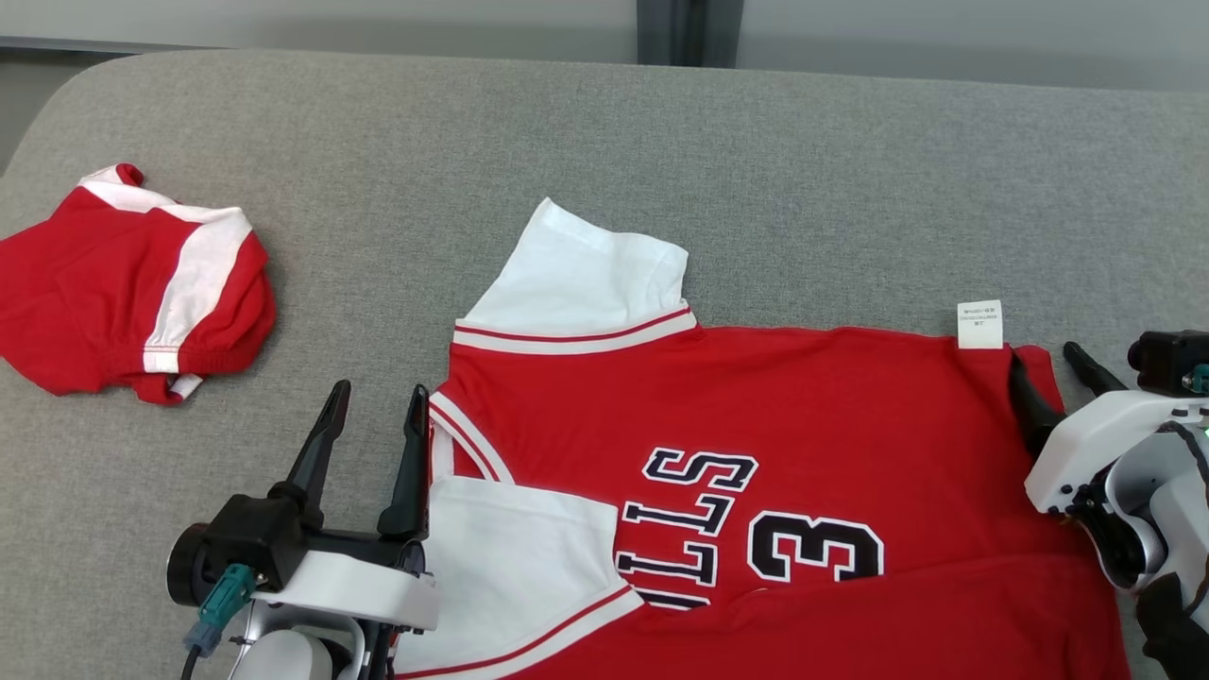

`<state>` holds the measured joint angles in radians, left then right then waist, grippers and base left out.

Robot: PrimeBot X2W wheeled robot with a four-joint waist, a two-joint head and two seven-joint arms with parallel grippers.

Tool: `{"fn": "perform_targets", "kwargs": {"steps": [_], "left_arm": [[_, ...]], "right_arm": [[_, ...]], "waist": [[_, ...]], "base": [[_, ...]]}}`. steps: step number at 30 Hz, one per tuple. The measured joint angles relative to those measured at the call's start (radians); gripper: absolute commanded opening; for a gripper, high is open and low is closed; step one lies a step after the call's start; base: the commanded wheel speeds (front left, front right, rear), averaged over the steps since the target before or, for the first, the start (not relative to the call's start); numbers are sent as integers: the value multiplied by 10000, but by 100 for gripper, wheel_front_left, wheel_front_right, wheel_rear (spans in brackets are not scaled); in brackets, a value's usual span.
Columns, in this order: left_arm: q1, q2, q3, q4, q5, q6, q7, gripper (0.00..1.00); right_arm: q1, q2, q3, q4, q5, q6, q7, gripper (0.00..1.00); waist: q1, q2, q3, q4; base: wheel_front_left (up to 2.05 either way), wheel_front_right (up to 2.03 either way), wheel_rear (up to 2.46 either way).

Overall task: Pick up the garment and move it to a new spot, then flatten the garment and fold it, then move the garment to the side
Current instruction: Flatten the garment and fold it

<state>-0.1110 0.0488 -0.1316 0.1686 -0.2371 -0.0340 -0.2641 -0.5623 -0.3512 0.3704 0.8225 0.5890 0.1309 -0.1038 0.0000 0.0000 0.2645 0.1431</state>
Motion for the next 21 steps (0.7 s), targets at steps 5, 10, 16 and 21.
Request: {"fn": "perform_targets", "kwargs": {"steps": [5,10,16,21], "left_arm": [[-15,2,19,19,13,-6,0,100],[-54,2,40,33,8,0,0,100],[-94,0,48,54,-82,46,0,100],[-114,-2,67,84,-109,59,0,100]], "right_arm": [[-230,-29,385,234,512,-2,221,97],[-381,-161,803,284,869,0,228,0],[-449,-345,1168,349,1068,0,-244,0],[-540,-393,1172,372,1116,0,-848,0]], "waist": [[-1,0,55,123],[0,0,74,160],[0,0,-105,61],[0,0,-321,-113]], "base": [[0,0,0],[0,0,0],[0,0,0],[0,0,0]]}}
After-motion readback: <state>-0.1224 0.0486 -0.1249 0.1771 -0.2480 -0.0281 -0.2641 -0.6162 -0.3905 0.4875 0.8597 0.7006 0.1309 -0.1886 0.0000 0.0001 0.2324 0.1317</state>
